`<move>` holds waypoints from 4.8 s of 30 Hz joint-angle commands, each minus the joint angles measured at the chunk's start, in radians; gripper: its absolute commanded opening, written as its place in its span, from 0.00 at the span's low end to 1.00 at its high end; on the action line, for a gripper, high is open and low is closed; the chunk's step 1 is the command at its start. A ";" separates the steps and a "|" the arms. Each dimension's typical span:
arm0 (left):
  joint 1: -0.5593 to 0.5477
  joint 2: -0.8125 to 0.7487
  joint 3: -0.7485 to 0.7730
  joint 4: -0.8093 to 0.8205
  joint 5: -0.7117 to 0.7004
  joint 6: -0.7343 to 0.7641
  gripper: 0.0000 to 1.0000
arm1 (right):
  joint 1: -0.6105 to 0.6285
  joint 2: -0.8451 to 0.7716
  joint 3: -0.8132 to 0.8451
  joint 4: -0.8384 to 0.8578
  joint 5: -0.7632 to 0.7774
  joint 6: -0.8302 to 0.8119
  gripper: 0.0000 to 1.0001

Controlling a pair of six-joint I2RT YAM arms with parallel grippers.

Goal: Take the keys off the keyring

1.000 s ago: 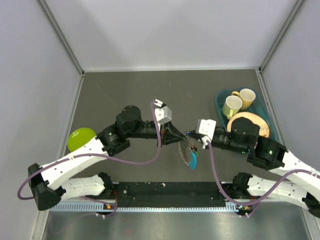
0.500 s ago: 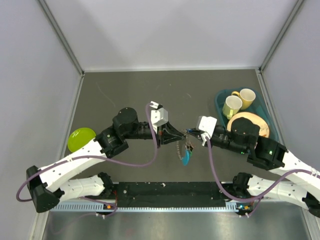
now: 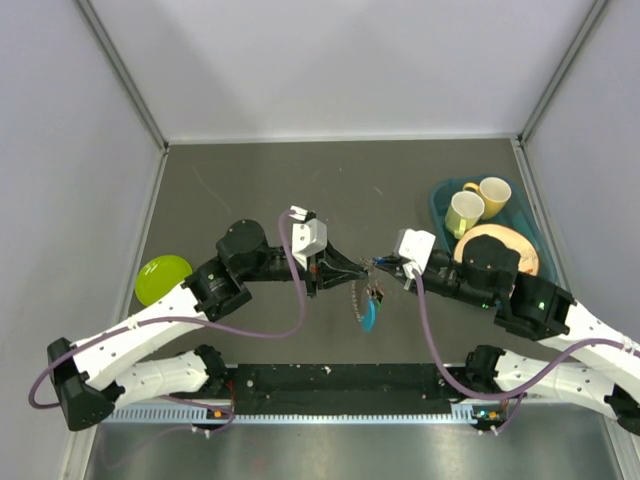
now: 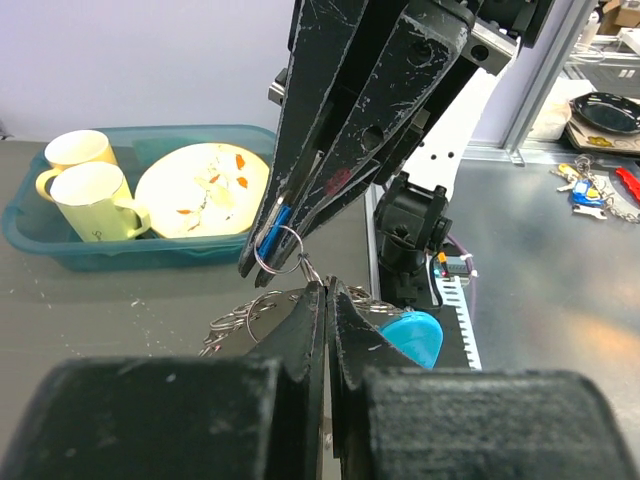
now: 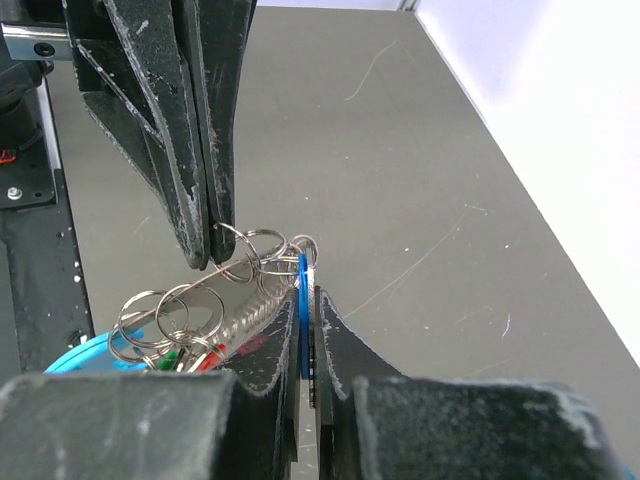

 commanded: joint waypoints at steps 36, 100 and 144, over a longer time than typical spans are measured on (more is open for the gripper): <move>-0.019 -0.056 -0.081 0.275 -0.148 -0.157 0.00 | -0.029 -0.143 -0.122 0.124 -0.099 0.137 0.24; -0.019 -0.021 -0.098 0.363 -0.009 -0.194 0.00 | -0.029 -0.165 -0.193 0.268 -0.194 0.254 0.21; -0.019 0.113 0.149 -0.221 0.069 0.115 0.41 | -0.030 0.088 0.194 -0.260 -0.240 0.202 0.00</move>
